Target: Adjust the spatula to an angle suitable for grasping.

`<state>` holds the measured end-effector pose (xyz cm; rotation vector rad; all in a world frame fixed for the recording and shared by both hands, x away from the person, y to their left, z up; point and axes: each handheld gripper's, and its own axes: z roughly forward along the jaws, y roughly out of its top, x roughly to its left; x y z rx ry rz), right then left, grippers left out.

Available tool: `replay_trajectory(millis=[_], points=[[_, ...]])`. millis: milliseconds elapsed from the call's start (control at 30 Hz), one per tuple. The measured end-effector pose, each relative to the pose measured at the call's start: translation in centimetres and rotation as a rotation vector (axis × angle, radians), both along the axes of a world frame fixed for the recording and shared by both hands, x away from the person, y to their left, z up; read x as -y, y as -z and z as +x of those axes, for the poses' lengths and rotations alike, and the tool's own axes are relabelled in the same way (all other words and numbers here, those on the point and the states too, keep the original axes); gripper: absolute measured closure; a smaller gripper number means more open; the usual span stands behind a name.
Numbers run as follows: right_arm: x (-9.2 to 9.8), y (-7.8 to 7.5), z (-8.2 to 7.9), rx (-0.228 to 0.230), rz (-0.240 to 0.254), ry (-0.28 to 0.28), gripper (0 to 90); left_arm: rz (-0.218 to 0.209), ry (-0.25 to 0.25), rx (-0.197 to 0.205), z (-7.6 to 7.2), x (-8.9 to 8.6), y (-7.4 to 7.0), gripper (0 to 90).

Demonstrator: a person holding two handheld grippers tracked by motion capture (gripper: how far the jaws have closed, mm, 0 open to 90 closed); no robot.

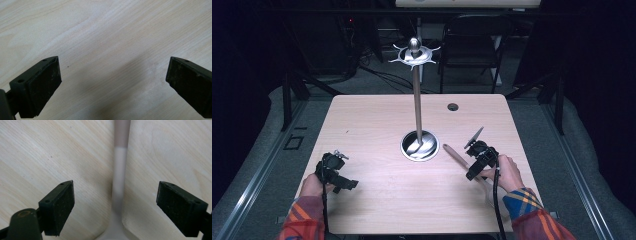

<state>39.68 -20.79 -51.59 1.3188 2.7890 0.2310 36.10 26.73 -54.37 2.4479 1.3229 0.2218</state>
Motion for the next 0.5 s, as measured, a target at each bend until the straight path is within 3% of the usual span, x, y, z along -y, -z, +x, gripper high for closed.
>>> replay_trajectory(millis=[200,500], points=[[-0.5,0.0,0.7,0.004,0.017,-0.030,10.3,0.004,-0.001,-0.005,0.0,0.0,0.1,0.0],[-0.9,0.6,1.6,-0.003,0.015,-0.044,11.5,0.002,0.003,-0.008,0.0,0.1,0.1,0.0]])
